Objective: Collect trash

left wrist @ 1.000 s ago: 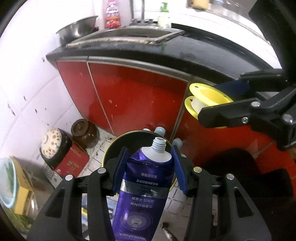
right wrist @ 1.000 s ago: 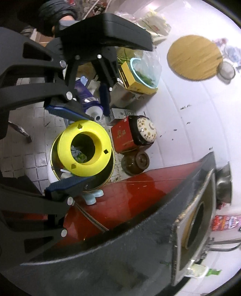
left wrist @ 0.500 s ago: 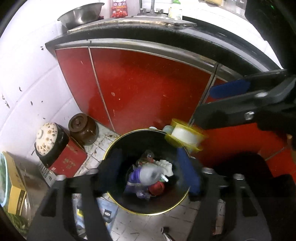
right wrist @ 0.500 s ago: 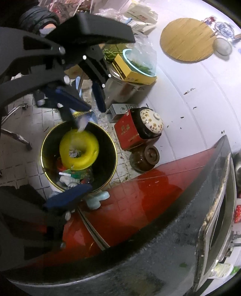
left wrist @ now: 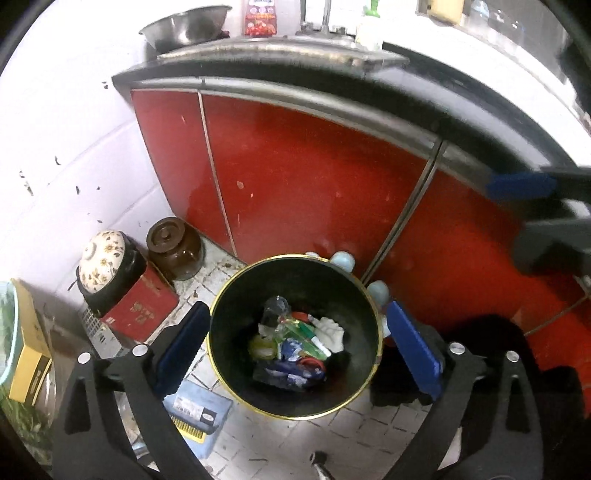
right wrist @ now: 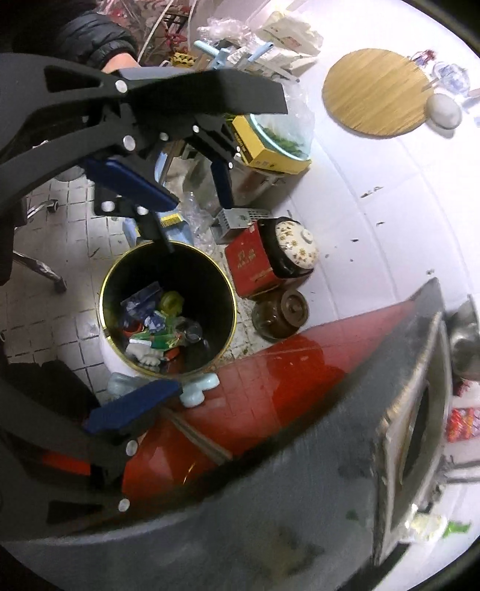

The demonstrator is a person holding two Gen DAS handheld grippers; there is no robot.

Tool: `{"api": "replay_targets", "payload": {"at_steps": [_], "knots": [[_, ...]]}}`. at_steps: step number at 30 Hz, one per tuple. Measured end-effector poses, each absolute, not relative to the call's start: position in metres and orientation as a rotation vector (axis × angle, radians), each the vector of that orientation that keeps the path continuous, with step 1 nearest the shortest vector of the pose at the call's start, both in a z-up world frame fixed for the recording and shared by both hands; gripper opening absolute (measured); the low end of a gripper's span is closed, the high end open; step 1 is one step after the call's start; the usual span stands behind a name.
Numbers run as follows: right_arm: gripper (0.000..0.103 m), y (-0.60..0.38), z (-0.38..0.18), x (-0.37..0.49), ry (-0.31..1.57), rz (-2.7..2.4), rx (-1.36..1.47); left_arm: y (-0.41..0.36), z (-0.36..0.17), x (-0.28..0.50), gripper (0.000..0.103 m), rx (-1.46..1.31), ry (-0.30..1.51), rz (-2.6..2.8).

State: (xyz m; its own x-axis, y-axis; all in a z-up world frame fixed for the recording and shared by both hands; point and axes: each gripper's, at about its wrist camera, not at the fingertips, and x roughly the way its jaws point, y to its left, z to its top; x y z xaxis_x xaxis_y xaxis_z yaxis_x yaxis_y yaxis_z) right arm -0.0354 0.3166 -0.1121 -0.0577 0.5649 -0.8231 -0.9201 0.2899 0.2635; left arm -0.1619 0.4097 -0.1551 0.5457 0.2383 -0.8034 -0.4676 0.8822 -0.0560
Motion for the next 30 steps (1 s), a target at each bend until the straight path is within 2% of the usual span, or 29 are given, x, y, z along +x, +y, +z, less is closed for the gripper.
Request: {"api": "replay_targets", "payload": {"at_steps": [5, 15, 23, 30], "knots": [[0.096, 0.237, -0.059, -0.021, 0.935, 1.156, -0.377, 0.368, -0.104, -0.145, 0.096, -0.23, 0.857, 0.392], [0.096, -0.038, 0.022, 0.032, 0.786, 0.52, -0.131, 0.211, -0.016, -0.047, 0.096, -0.068, 0.793, 0.147], [0.096, -0.203, 0.02, 0.042, 0.788, 0.074, -0.013, 0.09, 0.004, 0.035, 0.096, -0.064, 0.785, -0.028], [0.096, -0.25, 0.009, 0.037, 0.794, -0.009, 0.035, 0.032, 0.0, 0.066, 0.096, -0.037, 0.815, -0.081]]}}
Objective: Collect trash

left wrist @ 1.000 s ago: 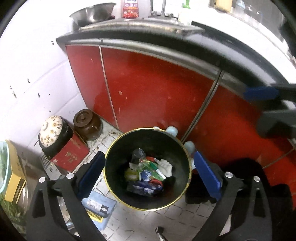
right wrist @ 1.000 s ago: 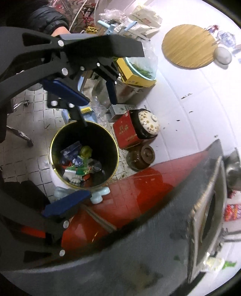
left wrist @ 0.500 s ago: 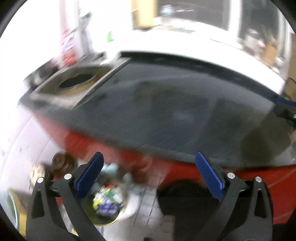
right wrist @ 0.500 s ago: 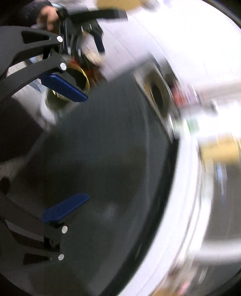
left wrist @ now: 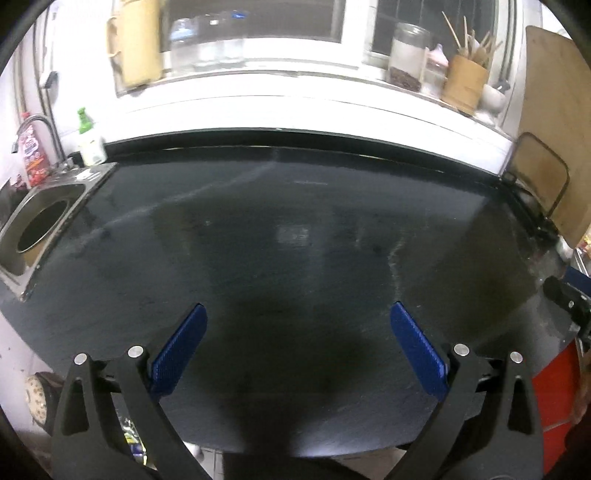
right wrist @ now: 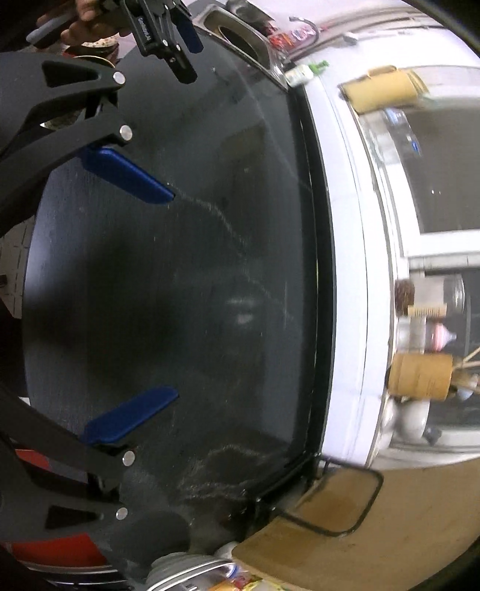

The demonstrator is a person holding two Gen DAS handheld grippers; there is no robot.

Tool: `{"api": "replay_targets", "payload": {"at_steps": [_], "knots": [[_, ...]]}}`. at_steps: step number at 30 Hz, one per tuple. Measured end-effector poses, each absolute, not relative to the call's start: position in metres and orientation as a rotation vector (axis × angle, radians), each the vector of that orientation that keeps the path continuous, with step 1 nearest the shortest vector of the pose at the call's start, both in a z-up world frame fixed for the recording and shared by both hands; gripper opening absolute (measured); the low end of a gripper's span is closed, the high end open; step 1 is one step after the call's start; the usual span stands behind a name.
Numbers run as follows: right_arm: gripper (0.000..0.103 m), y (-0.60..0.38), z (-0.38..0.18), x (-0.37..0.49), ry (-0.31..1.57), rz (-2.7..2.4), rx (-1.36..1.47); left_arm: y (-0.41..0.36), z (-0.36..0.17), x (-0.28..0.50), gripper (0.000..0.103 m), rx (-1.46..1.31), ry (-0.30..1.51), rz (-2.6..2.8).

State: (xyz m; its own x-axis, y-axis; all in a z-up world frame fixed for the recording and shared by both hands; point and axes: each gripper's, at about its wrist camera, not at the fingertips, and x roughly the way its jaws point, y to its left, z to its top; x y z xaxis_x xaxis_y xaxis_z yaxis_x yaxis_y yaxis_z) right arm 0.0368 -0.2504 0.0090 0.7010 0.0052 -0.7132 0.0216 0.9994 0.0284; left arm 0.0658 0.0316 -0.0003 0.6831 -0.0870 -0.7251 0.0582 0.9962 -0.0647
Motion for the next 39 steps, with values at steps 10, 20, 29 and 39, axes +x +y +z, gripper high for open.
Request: {"api": "replay_targets", "payload": {"at_steps": [10, 20, 29, 39], "knots": [[0.096, -0.259, 0.004, 0.045, 0.808, 0.013, 0.046, 0.018, -0.005, 0.073, 0.096, -0.019, 0.836, -0.052], [0.096, -0.253, 0.007, 0.046, 0.802, 0.035, 0.049, 0.02, -0.006, 0.074, 0.096, -0.022, 0.846, -0.04], [0.096, -0.251, 0.007, 0.046, 0.803, 0.048, 0.046, 0.023, -0.004, 0.072, 0.096, -0.028, 0.844, -0.038], [0.096, -0.249, 0.007, 0.047, 0.805, 0.057, 0.04, 0.024, -0.004, 0.069, 0.096, -0.029, 0.847, -0.045]]}}
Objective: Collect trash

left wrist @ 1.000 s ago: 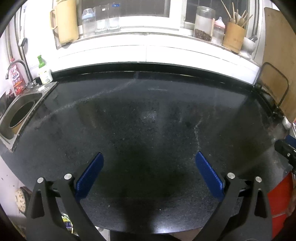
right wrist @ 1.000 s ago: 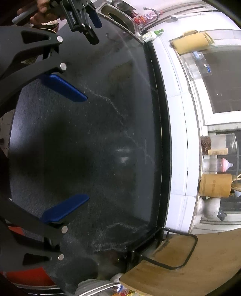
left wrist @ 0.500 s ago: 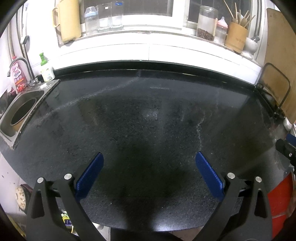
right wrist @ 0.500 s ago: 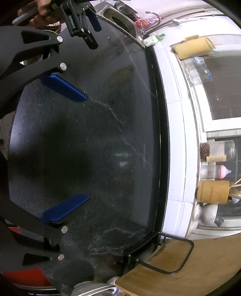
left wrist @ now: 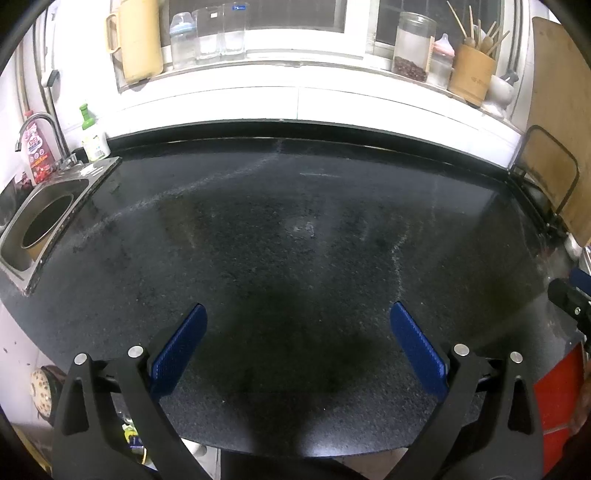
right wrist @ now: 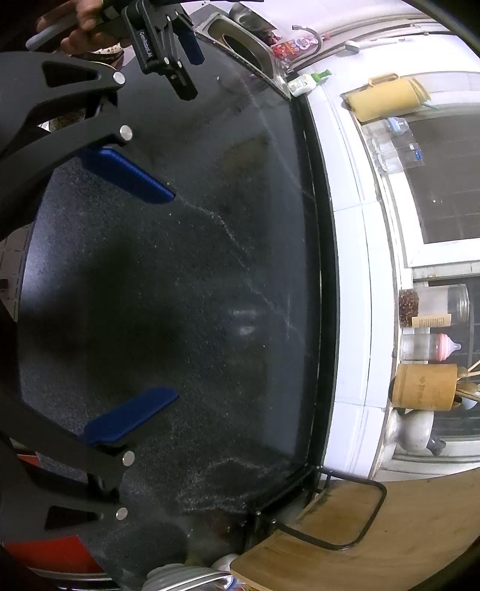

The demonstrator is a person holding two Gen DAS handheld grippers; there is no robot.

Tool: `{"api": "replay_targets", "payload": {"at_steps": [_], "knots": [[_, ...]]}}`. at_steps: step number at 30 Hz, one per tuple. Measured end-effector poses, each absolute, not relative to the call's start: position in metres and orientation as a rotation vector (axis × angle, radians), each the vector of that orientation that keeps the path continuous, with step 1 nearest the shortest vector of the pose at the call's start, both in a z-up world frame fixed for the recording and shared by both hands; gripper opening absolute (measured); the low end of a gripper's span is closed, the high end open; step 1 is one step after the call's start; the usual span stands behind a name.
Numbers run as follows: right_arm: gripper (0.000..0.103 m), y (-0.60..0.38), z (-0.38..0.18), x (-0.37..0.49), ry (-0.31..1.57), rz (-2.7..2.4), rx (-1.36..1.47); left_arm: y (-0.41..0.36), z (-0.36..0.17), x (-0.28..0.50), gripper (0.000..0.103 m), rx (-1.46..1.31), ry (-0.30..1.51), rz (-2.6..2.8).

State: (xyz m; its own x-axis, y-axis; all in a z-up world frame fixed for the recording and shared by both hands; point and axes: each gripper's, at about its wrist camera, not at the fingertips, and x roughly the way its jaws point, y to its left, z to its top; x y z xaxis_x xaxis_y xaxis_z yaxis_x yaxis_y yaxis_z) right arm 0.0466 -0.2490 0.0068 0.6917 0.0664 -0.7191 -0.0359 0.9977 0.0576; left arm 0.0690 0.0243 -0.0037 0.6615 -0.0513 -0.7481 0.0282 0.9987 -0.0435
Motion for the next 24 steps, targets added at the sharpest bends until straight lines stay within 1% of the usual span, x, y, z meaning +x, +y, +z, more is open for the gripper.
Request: {"api": "replay_targets", "payload": {"at_steps": [24], "knots": [[0.096, -0.2467, 0.0055, 0.0481, 0.814, 0.065, 0.034, 0.0239, -0.0038, 0.0699, 0.096, -0.031, 0.852, -0.047]]}}
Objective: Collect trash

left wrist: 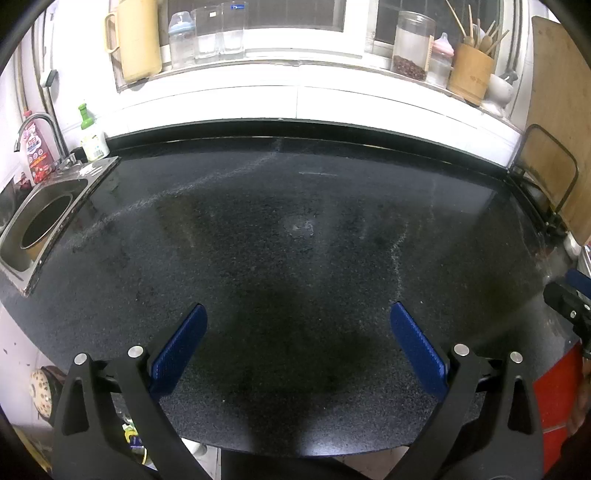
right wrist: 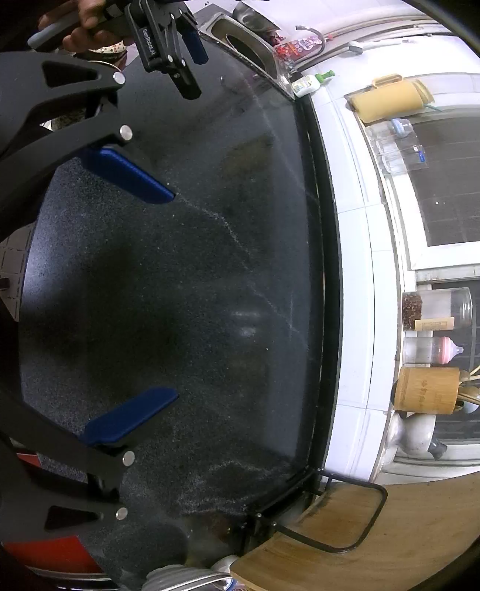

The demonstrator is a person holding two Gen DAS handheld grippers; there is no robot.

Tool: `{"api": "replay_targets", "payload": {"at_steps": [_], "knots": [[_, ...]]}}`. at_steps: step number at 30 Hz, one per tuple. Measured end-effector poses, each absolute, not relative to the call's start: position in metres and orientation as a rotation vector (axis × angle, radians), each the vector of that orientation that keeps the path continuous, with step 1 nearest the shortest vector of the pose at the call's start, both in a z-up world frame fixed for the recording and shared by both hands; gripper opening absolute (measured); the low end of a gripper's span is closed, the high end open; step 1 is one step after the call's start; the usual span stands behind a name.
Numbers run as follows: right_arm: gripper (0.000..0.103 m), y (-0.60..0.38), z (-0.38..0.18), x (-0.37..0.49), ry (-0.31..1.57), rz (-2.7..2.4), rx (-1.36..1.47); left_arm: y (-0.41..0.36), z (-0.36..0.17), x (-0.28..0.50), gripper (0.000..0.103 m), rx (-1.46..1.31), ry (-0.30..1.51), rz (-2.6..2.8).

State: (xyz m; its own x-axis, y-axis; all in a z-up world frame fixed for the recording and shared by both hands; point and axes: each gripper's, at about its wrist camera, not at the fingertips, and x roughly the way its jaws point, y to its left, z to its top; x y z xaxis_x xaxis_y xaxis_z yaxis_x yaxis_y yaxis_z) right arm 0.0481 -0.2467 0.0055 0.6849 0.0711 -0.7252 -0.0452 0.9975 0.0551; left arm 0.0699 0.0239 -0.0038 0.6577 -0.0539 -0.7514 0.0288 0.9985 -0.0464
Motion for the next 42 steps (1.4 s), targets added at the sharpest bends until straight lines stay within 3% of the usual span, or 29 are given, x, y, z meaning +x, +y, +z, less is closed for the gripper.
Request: {"api": "replay_targets", "payload": {"at_steps": [42], "knots": [[0.096, -0.254, 0.0, 0.051, 0.822, 0.067, 0.043, 0.026, 0.002, 0.085, 0.096, -0.017, 0.849, -0.043]]}}
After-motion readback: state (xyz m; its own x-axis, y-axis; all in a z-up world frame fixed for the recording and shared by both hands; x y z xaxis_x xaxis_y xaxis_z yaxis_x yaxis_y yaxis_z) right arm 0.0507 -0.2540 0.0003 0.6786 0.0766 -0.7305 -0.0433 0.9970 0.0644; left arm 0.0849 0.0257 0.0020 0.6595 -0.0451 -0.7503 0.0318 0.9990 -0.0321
